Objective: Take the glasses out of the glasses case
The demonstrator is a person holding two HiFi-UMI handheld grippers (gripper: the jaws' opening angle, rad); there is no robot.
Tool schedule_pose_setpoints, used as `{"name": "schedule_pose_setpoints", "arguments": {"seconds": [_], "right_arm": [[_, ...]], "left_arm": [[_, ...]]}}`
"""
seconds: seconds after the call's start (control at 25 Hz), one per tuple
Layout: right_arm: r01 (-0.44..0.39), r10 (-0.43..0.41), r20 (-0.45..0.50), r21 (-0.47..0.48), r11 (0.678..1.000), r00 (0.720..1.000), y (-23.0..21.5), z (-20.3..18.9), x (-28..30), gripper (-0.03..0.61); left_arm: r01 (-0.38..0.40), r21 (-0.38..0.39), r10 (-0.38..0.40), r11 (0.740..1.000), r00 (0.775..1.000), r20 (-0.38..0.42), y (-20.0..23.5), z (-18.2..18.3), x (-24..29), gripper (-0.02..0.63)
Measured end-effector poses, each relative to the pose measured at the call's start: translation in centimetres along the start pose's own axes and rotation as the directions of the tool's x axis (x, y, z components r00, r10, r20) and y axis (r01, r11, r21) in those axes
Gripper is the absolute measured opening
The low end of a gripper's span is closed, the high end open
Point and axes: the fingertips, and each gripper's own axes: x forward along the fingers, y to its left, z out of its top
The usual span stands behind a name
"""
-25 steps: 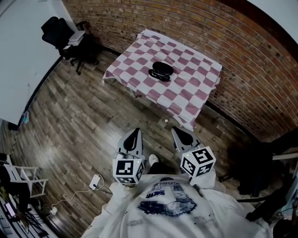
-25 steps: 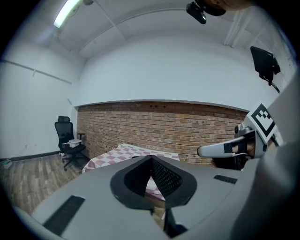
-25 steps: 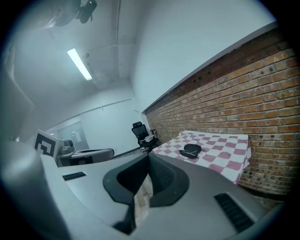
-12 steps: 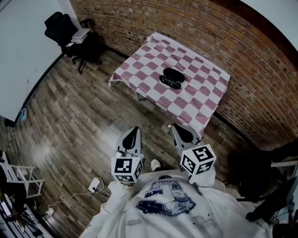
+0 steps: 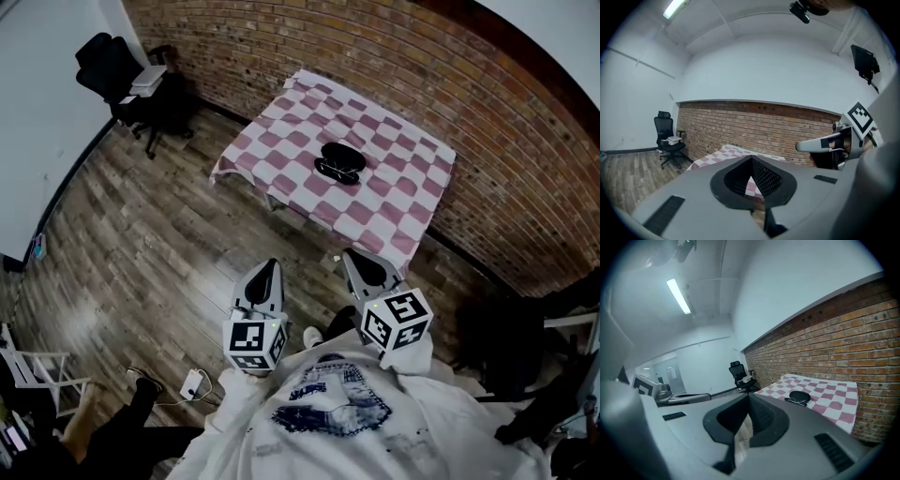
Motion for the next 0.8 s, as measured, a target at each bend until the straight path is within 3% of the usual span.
{"name": "schedule_pose_setpoints", "arguments": {"seconds": [0.8], "right_arm": [[0.034,-0.036,0.041,0.052,0.998,0.999,-6.7,3.8,8.6,0.014]], "left_arm": [[0.067,0.062,-0.064,0.996,0.997,-0.037,2.4,2.5,11.2,0.009]]}}
